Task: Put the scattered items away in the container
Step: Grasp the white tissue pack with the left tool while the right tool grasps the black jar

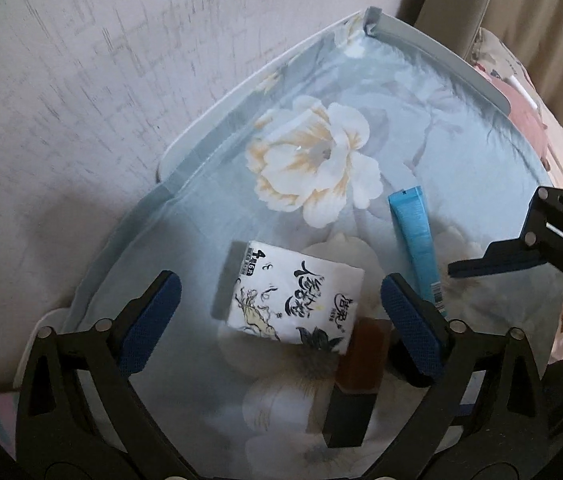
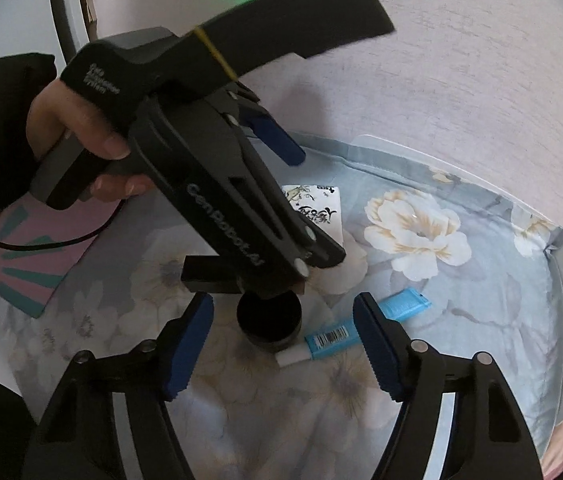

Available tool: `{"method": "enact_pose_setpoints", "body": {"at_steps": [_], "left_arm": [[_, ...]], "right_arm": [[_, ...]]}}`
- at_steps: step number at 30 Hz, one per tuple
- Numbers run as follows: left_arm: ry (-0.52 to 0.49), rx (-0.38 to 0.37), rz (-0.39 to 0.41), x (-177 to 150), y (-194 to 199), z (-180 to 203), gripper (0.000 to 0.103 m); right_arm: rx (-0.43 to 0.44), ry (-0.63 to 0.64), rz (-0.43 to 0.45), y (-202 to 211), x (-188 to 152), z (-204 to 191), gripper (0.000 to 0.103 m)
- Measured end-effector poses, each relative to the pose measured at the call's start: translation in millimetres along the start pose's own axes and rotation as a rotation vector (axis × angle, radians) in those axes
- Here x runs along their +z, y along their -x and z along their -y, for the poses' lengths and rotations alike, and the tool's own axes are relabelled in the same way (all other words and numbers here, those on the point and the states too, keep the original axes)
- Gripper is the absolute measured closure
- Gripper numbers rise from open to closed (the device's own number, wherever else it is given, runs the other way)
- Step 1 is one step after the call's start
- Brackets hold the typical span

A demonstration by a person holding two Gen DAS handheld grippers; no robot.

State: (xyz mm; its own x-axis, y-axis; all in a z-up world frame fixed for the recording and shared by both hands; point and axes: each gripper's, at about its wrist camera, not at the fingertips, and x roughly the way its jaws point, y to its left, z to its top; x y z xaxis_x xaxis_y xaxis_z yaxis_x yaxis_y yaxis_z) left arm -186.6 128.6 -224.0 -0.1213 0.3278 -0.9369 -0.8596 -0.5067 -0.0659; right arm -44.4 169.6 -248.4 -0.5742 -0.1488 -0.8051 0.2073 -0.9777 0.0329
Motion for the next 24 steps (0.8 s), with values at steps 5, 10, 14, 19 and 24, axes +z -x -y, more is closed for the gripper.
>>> {"method": "enact_pose_setpoints", "body": {"at_steps": [5,10,14,19,24], "left_arm": [[-0.016,-0.022,-0.035,-2,-12,-1,0.019],[-0.061,-0.021,-0.009,-4,-10,5,0.042],[-0.065,-0.017,-0.006,-4,-9,3,0.042],[-0.068,0.003,-0.004,-3,-7,4,0.043],[-0.044,0.009,0.012,-1,5,0,0.043]], "right_arm": [[-0.021,0.019,-0.016,-11,-2,-3,0.046],[0.001,0.006,-0.025,-17,-4,0,0.069],[-0.01,0.017,-0.019,-15,-5,-3,0.07],[-0.007,-0.007,-0.021,-10,-7,1,0.07],[-0.007,-0.015,-0.014,2,-8,4,0.07]]}}
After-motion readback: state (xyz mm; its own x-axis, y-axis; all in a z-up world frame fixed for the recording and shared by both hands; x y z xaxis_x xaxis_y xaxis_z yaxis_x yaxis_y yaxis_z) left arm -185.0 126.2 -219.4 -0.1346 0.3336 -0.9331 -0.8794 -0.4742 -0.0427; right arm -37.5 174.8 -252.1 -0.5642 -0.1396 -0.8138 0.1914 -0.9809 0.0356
